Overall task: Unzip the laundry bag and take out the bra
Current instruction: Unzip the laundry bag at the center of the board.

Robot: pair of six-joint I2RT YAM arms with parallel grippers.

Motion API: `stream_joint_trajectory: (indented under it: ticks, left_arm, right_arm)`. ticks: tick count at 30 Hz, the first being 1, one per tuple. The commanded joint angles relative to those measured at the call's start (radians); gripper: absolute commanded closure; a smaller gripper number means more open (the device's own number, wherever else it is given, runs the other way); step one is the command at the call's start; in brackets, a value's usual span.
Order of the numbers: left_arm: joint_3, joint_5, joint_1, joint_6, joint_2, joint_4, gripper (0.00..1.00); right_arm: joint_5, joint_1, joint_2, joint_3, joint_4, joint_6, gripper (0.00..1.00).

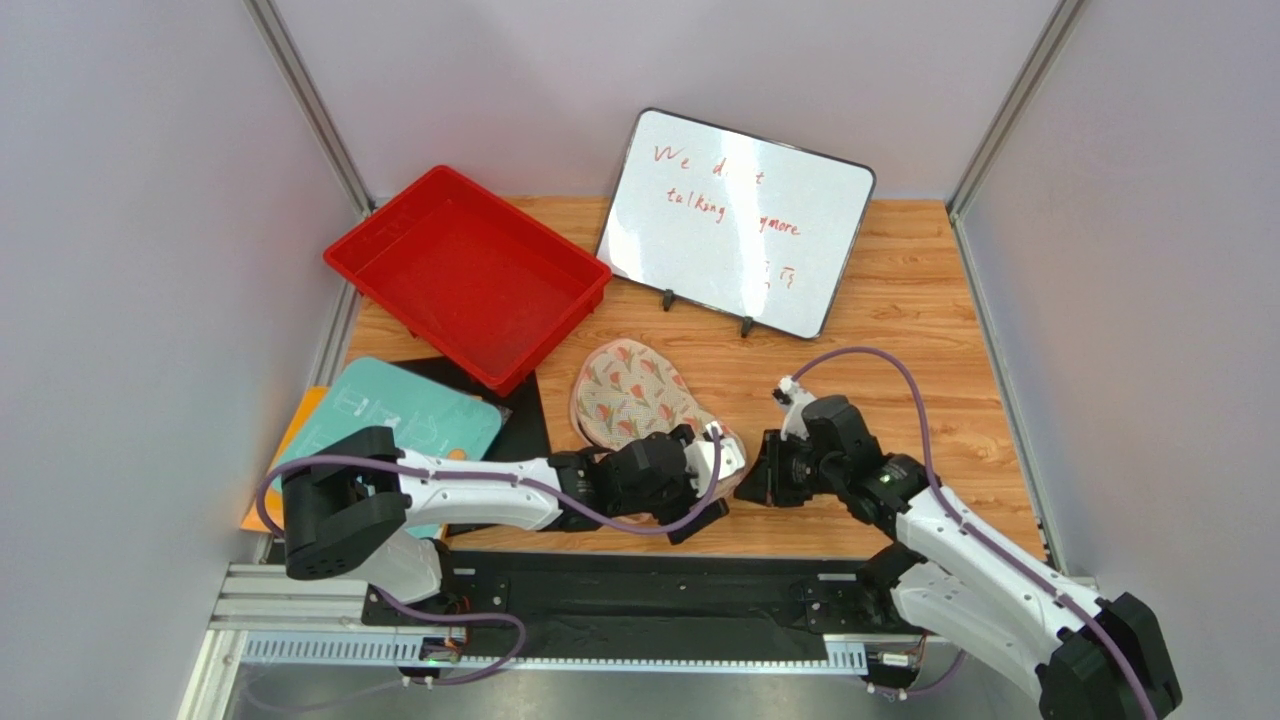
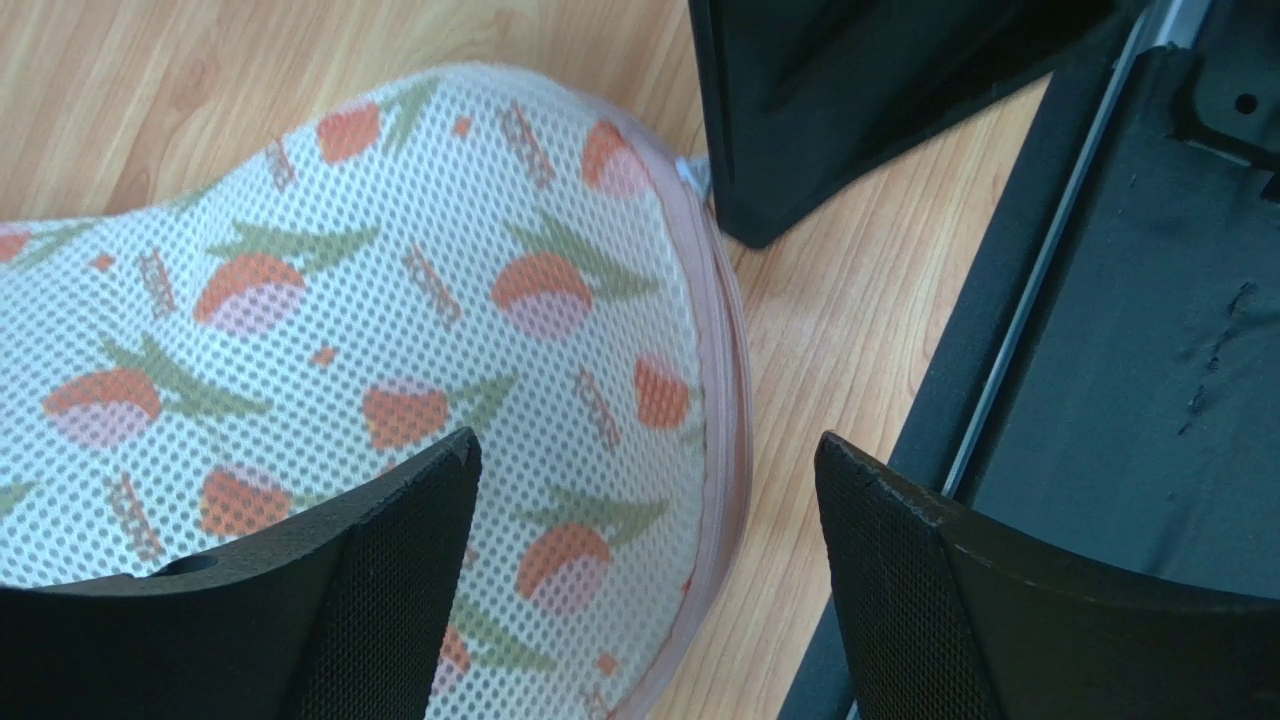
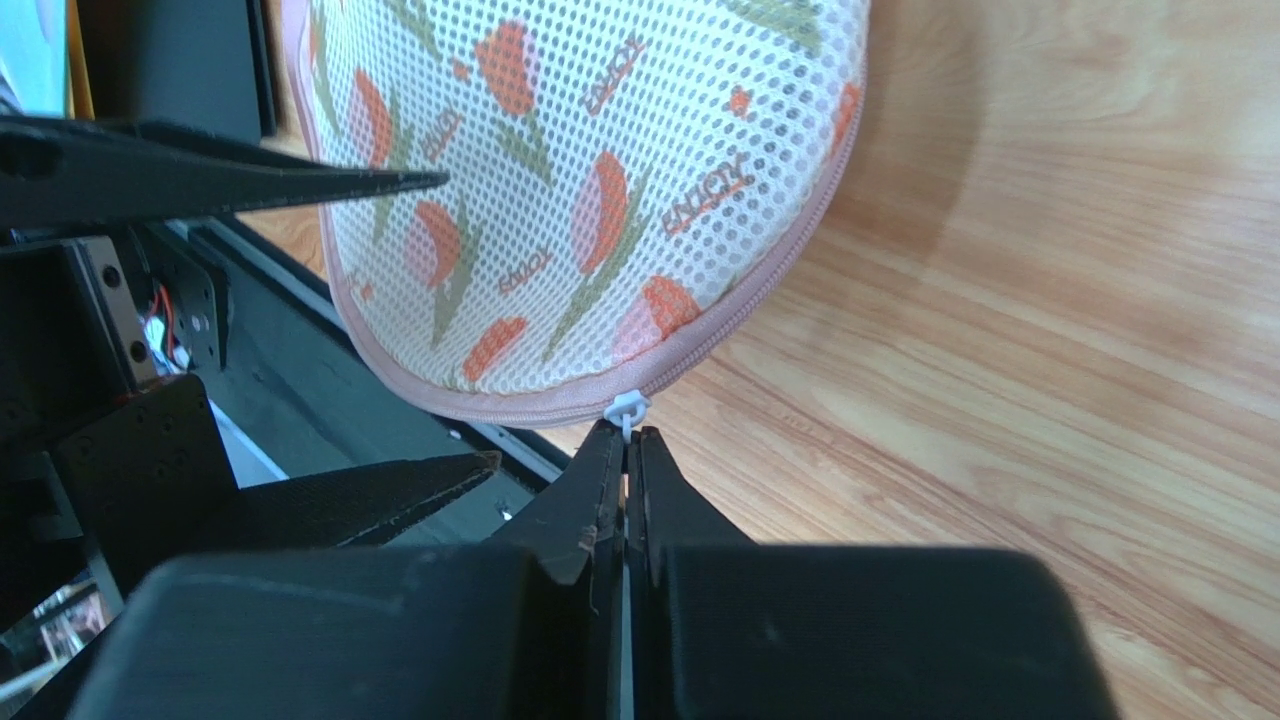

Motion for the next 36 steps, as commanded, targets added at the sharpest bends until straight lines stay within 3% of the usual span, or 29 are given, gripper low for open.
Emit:
stream_joint_trajectory:
  ticks: [1, 6, 12, 19, 23, 36]
  left_arm:
    - [0.090, 0.024, -0.001, 0.031, 0.022, -0.001, 0.13]
    - [0.130, 0.001, -0.001, 0.044, 0.091, -0.005, 0.14]
    - [0.116, -0.001, -0.001, 0.026, 0.106, 0.010, 0.27]
    - [0.081, -0.010, -0.001, 0.005, 0.109, 0.031, 0.80]
    - [0.072, -0.016, -0.001, -0.005, 0.108, 0.031, 1.00]
    - [-0.042, -0.053, 0.000, -0.052, 0.028, 0.042, 1.00]
  right_arm:
    - [-0.025, 0.043, 0.011, 0.047, 0.062, -0.005, 1.00]
    - [-0.030, 0.092, 0.005, 0.048, 0.078, 0.015, 1.00]
    - [-0.031, 0.100, -0.010, 0.044, 0.081, 0.020, 1.00]
    - [-0.014, 0.100, -0.015, 0.042, 0.078, 0.026, 1.00]
    - [0.009, 0.100, -0.015, 0.044, 0.061, 0.026, 1.00]
    - [0.110, 0.072, 0.021, 0.055, 0.007, 0.012, 1.00]
